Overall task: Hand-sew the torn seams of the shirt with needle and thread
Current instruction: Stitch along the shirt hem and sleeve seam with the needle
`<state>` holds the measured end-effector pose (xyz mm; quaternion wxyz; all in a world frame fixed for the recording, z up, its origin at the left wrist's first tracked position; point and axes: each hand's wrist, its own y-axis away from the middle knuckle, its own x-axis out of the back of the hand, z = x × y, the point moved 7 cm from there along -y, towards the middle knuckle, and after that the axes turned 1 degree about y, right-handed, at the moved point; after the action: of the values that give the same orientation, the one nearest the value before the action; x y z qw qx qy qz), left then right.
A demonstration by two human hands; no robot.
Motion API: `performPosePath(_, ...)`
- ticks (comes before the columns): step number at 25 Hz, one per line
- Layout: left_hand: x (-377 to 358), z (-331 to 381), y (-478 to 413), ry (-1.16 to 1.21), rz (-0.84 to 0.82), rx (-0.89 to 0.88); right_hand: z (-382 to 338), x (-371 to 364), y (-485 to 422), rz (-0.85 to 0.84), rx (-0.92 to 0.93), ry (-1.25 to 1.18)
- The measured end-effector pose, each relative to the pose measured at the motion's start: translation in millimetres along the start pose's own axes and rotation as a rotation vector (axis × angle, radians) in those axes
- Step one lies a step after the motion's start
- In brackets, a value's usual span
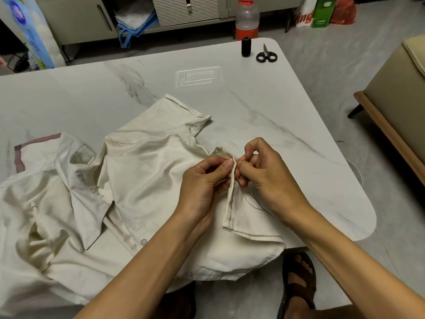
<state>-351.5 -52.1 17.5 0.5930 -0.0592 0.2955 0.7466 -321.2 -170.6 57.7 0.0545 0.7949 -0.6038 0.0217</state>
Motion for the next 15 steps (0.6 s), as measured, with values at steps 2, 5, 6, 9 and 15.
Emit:
performPosePath(2,0.4,3.3,0.3,-0.034,0.026,-0.044,-0.1,1.6,0.5,0.023,0.006,0.091)
performPosePath(5,2.4,9.7,-1.1,-0.094,0.081,-0.118,-6.0,11.3,3.5,0.112,0.077,0.307)
performPosePath(6,2.4,13.0,-1.3,-0.126,0.098,-0.152,-11.8,15.0,5.6,0.158,0.14,0.409)
performPosePath(9,-0.6,19.0,-1.0,-0.195,0.128,-0.219,-27.2,15.6,16.1,0.214,0.31,0.595)
performPosePath(15,-6.2,19.7,-4.6,-0.261,0.123,-0.237,-17.7,22.5,14.9,0.154,0.18,0.63)
